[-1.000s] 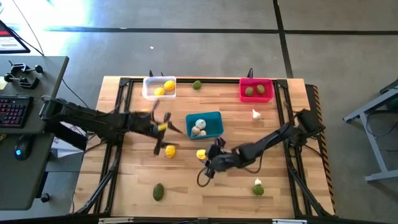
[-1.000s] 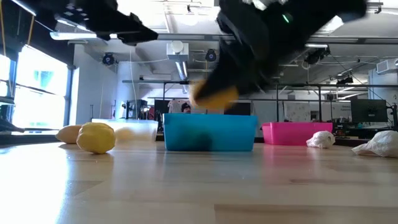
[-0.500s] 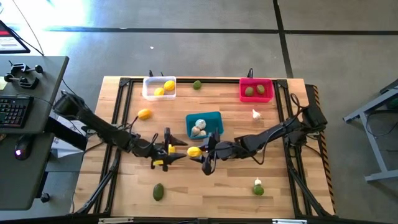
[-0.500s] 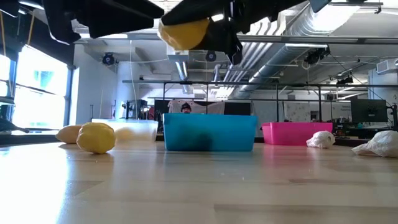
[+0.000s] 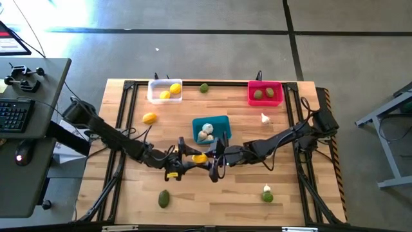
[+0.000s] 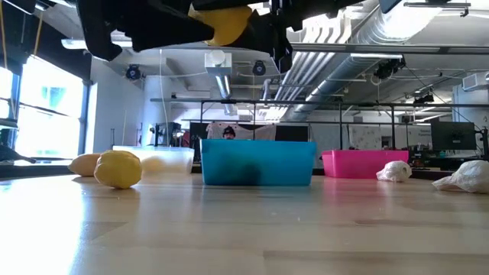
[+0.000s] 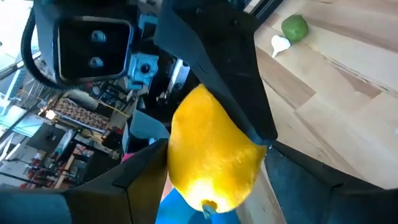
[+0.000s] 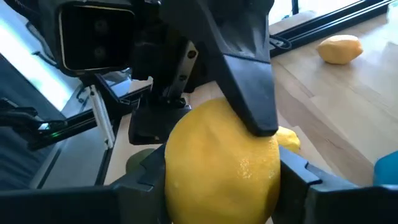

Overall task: Sort produce into baskets
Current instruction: Put the lemon into the transparent bin

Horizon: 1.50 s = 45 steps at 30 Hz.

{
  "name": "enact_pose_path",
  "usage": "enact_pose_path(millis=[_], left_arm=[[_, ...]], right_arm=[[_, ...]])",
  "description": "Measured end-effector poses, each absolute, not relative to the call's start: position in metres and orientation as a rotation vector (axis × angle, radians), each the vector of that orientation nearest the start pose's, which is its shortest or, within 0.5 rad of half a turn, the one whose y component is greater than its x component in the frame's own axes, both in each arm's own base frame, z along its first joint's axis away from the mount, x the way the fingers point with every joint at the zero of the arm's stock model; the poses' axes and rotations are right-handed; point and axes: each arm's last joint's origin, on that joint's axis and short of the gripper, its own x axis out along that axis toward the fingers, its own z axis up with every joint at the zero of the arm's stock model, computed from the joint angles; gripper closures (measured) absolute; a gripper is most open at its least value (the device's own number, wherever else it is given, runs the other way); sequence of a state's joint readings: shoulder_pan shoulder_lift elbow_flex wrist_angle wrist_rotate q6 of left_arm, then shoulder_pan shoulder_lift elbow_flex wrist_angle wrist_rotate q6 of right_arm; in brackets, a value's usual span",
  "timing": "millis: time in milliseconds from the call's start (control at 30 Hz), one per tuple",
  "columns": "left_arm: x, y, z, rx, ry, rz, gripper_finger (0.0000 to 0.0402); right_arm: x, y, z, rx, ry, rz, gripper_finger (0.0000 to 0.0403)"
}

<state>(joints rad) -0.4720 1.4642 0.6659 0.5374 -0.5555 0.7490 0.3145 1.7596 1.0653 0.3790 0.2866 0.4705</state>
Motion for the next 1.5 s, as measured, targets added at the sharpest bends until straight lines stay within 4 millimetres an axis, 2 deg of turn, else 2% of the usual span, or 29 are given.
enact_pose_path(millis=[67, 333, 433, 567, 667, 767, 967, 1133, 1200, 1367, 1500], left_arm=[[0.271, -0.123, 0.208, 0.888, 0.249, -0.011, 0.0165], [0.269, -0.126, 0.208, 0.918, 0.272, 0.015, 0.0245], [0.268, -0.124, 0.206, 0.928, 0.314, 0.053, 0.0257], [0.263, -0.116, 0.208, 0.872, 0.369, 0.067, 0.0257], [0.259, -0.101, 0.213, 0.825, 0.427, 0.108, 0.0257], [0.255, -0.075, 0.223, 0.731, 0.476, 0.194, 0.0257], [0.235, 0.003, 0.230, 0.465, 0.676, 0.493, 0.0258], [0.205, 0.073, 0.223, 0.182, 0.844, 0.788, 0.0259], [0.195, 0.099, 0.221, 0.084, 0.859, 0.869, 0.0259], [0.171, 0.151, 0.210, -0.096, 0.891, 0.959, 0.0259], [0.158, 0.179, 0.195, -0.214, 0.917, 0.948, 0.0259]], right_arm=[[0.371, 0.112, 0.223, 0.375, 0.303, -0.035, 0.0230], [0.370, 0.112, 0.220, 0.359, 0.324, -0.041, 0.0139], [0.367, 0.113, 0.222, 0.322, 0.339, -0.035, 0.0120], [0.357, 0.113, 0.239, 0.268, 0.322, -0.063, 0.0117], [0.345, 0.112, 0.254, 0.205, 0.311, -0.131, 0.0116], [0.333, 0.109, 0.265, 0.162, 0.329, -0.205, 0.0118], [0.321, 0.101, 0.269, 0.108, 0.384, -0.302, 0.0139], [0.321, 0.101, 0.267, 0.094, 0.403, -0.306, 0.0150], [0.321, 0.101, 0.266, 0.092, 0.409, -0.308, 0.0151], [0.321, 0.099, 0.266, 0.092, 0.409, -0.313, 0.0151], [0.321, 0.099, 0.265, 0.090, 0.411, -0.314, 0.0151]])
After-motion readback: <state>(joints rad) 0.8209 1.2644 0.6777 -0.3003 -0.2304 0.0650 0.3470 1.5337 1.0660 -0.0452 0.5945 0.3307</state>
